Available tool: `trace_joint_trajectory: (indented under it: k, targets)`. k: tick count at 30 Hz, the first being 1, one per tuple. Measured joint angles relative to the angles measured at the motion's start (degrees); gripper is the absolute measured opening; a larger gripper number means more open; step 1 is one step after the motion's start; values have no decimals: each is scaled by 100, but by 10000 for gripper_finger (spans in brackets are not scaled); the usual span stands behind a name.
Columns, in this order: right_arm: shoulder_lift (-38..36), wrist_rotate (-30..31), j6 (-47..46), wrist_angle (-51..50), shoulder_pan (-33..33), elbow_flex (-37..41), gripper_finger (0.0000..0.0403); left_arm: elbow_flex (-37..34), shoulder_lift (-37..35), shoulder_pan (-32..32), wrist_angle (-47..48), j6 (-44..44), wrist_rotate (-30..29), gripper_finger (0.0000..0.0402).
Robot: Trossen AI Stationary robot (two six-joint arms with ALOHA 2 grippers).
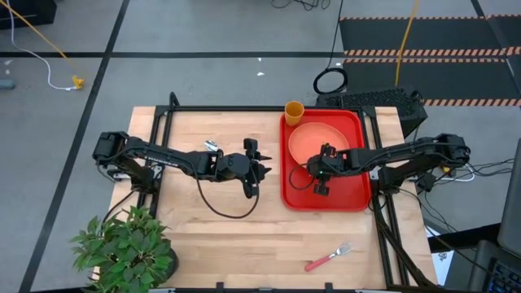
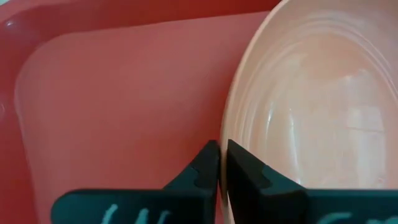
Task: Pick and place plate/cup/fork/spoon on tray
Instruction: Put the orange plate on the red table tray to the bottom of the orange cup, then put the pink fork on the red table tray to the bottom of the orange plate
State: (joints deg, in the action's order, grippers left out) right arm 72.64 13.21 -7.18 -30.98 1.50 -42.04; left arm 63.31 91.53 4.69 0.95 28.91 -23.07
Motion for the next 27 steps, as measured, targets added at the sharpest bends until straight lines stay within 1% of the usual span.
trace_joint_trajectory:
  k: [11,14,21,27]
  targets:
    - [-1,12,102,-2,0,0,62,0,0,0,17,-83,2,170]
    - [-111,-2,29,-30,-13,-4,71,0,0,0,60,-130,2,170]
    - [-827,0,10,-4,-59,-144,86,-2,0,4,283,-447,8,170]
    - [-1425,0,-50,40,-81,-164,91,-2,0,28,436,-860,100,170]
